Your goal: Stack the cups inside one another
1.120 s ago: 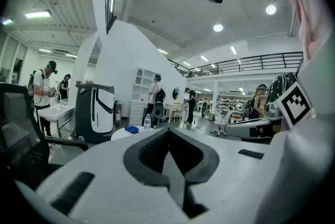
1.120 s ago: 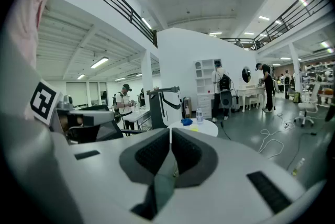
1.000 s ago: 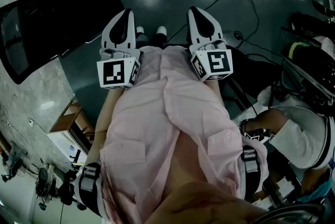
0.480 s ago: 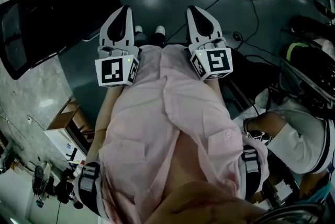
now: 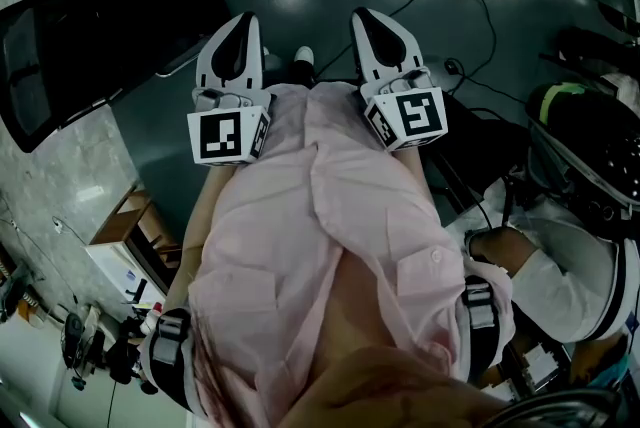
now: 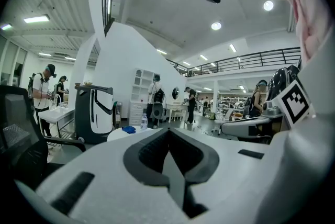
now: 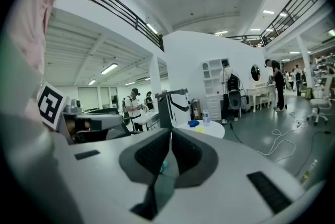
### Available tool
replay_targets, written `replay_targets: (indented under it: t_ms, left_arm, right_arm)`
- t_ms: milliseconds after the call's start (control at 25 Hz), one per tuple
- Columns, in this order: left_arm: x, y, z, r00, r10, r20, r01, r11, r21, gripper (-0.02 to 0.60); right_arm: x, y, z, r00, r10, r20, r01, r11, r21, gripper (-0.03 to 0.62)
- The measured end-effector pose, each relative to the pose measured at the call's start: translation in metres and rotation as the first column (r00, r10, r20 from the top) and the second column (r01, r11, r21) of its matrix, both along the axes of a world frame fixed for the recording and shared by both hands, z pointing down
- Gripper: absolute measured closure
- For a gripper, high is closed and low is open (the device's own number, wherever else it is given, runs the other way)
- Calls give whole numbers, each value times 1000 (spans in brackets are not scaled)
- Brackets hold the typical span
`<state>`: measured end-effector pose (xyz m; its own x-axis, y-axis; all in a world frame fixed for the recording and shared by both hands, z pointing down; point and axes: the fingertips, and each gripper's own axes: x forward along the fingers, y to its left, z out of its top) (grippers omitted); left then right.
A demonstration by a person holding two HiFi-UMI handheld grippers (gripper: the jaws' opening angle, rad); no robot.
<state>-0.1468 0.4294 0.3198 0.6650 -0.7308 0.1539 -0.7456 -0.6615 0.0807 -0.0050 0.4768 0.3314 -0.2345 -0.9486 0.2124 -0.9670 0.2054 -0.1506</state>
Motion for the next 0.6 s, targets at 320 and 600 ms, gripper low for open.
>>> replay_targets:
  t_ms: [320, 600]
  left_arm:
    - [8, -3, -3, 1000, 5, -12, -5, 1000, -19, 566]
    - [8, -25, 5, 1000, 18, -5, -18, 999, -36, 566]
  right_arm:
    - [8, -5, 4, 999, 17, 35, -17, 1000, -13, 559]
    - [8, -27, 10, 999, 13, 29, -12, 999, -39, 557]
